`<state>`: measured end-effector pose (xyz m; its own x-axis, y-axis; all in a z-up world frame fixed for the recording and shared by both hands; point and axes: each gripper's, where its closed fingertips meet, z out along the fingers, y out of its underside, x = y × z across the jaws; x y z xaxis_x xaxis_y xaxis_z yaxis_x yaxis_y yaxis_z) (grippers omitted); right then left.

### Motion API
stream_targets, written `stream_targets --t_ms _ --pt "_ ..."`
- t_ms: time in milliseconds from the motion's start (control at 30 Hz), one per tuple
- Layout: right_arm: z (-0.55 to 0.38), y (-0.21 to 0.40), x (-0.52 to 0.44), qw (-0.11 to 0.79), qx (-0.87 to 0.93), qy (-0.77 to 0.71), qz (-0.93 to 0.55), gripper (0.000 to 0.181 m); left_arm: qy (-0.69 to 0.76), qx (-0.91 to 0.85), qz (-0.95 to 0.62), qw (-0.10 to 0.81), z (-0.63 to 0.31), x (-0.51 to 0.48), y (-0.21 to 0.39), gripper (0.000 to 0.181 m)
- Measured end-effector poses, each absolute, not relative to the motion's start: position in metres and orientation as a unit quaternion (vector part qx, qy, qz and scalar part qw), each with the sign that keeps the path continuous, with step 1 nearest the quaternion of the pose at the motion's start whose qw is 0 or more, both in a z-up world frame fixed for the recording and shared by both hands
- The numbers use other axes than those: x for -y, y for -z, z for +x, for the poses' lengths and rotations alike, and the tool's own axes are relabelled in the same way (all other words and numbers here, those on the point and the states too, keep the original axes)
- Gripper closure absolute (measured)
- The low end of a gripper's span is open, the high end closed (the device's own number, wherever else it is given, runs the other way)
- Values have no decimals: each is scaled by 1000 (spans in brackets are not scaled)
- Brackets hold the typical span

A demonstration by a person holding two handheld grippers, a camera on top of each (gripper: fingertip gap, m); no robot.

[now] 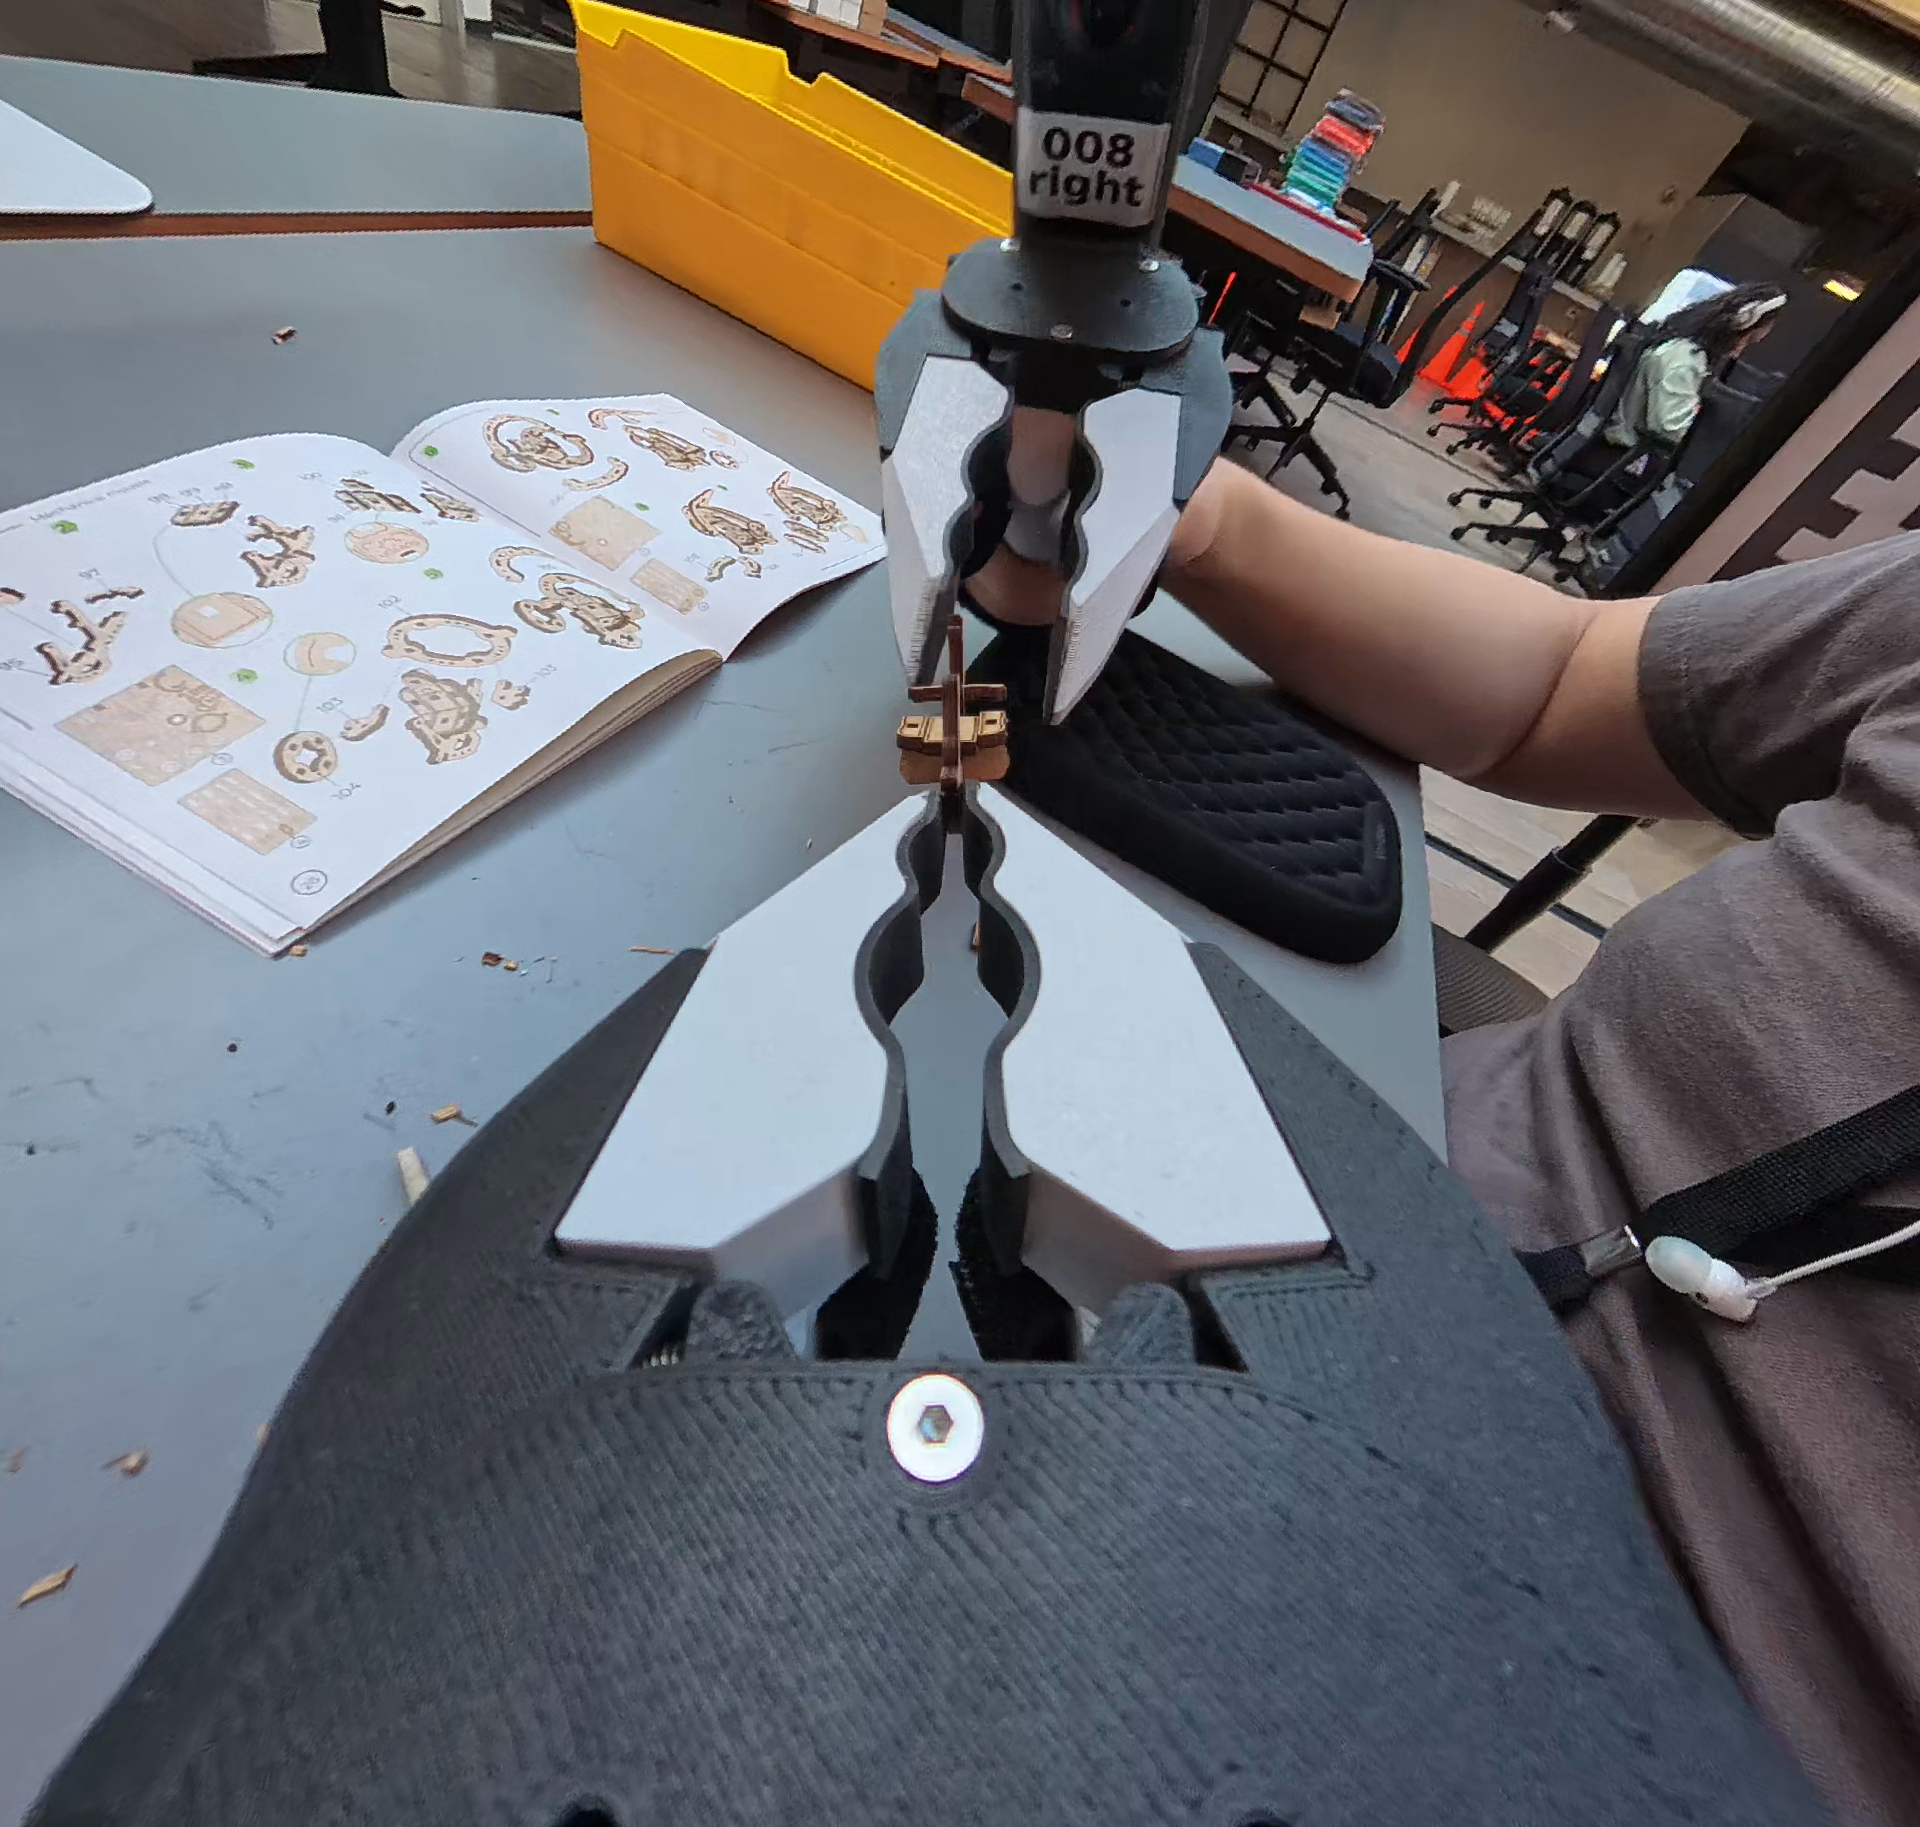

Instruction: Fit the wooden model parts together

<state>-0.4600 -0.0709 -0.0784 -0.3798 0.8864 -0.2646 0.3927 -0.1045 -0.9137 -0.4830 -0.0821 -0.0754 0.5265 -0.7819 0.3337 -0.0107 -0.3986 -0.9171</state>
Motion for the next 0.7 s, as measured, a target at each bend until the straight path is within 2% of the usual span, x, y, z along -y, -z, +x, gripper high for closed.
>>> stream_targets --t_ms 67,233,300,700 --pt "-451 95 71 241 691 -475 -488 159 378 -271 -741 485 -492 82 78 181" --pt "-444 143 88 188 805 -332 -455 171 324 -265 -758 500 -511 84 80 181" --pt "-446 146 95 160 810 -333 -456 180 314 -263 -755 511 -513 86 77 181" --pt "-442 154 120 107 817 -270 -498 181 318 -262 -750 517 -516 100 72 181"
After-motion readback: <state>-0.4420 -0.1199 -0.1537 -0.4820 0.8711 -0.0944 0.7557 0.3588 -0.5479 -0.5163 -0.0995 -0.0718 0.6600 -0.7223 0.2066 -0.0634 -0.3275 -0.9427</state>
